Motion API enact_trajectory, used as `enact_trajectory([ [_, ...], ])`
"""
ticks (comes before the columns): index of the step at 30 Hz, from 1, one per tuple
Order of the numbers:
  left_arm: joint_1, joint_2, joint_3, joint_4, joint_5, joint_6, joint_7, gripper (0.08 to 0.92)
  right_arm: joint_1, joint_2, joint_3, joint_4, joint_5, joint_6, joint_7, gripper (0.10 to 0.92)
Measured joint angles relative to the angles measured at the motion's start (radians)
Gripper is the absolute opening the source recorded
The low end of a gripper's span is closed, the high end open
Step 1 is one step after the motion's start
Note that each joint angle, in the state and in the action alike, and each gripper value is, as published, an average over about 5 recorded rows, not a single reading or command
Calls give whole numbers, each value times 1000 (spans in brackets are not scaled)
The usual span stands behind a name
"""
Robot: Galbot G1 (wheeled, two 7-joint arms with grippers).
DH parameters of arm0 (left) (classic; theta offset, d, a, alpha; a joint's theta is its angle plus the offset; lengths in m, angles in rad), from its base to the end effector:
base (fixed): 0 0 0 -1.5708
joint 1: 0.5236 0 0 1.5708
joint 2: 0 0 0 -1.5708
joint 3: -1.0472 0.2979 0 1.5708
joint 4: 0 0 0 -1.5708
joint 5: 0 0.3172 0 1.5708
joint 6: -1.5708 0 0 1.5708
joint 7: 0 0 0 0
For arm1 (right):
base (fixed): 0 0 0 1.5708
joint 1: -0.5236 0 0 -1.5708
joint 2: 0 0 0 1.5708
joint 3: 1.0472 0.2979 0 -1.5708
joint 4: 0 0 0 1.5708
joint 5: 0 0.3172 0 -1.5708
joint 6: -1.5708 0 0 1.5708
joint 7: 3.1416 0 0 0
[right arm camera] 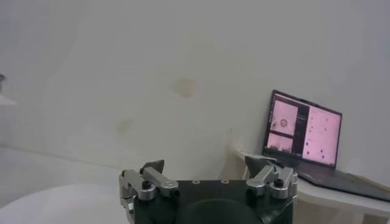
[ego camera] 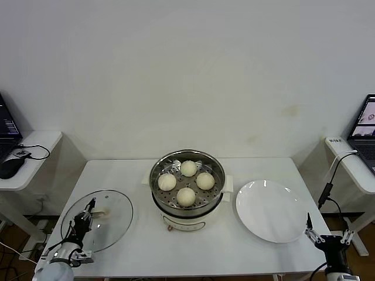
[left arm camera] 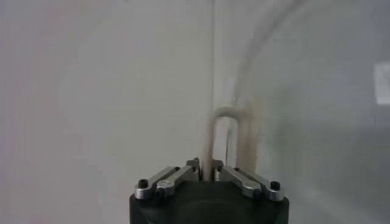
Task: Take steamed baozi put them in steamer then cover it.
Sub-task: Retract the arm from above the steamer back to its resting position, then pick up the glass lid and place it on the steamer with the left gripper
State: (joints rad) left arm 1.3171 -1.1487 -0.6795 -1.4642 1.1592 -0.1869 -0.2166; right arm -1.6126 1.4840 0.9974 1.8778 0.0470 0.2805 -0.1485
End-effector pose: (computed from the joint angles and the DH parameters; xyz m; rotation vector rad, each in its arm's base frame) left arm 0.2250 0.1805 -0.3553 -0.0965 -2.1786 -2.1757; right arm 0.1258 -0.1550 -0.3040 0.3320 3.0612 -0.4436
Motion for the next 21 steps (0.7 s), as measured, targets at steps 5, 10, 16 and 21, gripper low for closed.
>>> enact_trajectory([
  [5, 40, 22, -36, -82, -26, 27, 16, 156, 2, 0, -10, 1, -5, 0, -1, 823],
  [10, 60, 57, -76, -188, -71, 71, 64, 156, -3, 2, -25, 8, -16, 6, -2, 823],
  [16, 77, 113, -87, -314, -148, 138, 142, 156, -11, 3, -47, 9, -35, 17, -3, 823],
  [21, 65, 163, -45, -420, -208, 216, 206, 156, -9, 7, -64, 1, -55, 26, -2, 823],
])
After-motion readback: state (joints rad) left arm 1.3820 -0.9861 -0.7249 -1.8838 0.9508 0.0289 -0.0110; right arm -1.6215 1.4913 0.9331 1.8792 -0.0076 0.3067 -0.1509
